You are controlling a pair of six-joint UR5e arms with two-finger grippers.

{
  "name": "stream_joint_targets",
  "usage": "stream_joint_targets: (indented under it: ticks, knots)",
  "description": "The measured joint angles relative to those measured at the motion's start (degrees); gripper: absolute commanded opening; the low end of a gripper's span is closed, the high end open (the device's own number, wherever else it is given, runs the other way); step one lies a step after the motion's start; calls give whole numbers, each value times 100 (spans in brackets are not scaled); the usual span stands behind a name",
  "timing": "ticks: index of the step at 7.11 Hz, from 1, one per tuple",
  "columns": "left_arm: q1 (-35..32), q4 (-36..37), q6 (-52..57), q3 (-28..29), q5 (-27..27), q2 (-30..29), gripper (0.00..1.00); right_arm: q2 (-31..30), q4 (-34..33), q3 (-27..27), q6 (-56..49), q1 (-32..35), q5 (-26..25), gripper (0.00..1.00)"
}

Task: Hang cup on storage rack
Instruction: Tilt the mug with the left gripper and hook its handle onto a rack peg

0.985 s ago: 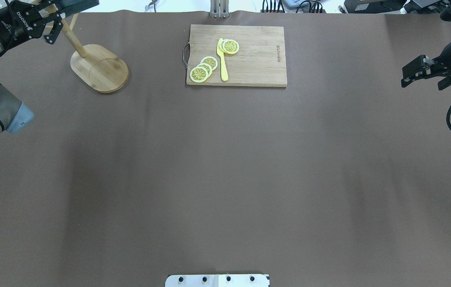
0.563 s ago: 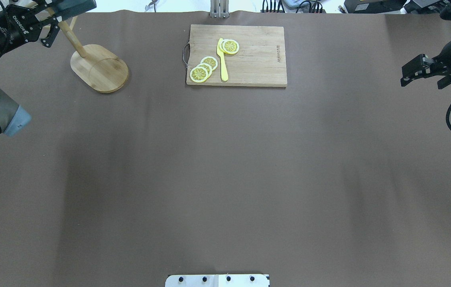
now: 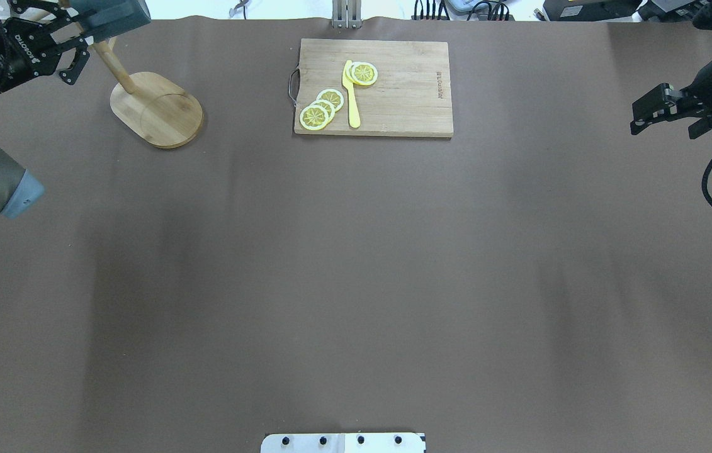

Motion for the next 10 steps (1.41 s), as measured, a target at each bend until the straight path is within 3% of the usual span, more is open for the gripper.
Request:
stream_joint_targets:
  ticks: [5, 6, 10]
  knots:
    - [-89, -119, 3, 71, -73, -6, 0, 11, 0, 2, 27, -3, 0, 100]
    - [-97, -119, 3, 89, -71, -6, 6, 19, 0, 5, 35, -6, 0, 100]
    - [-102, -117, 19, 119, -53, -1, 59, 48, -1, 1, 48, -29, 2, 100]
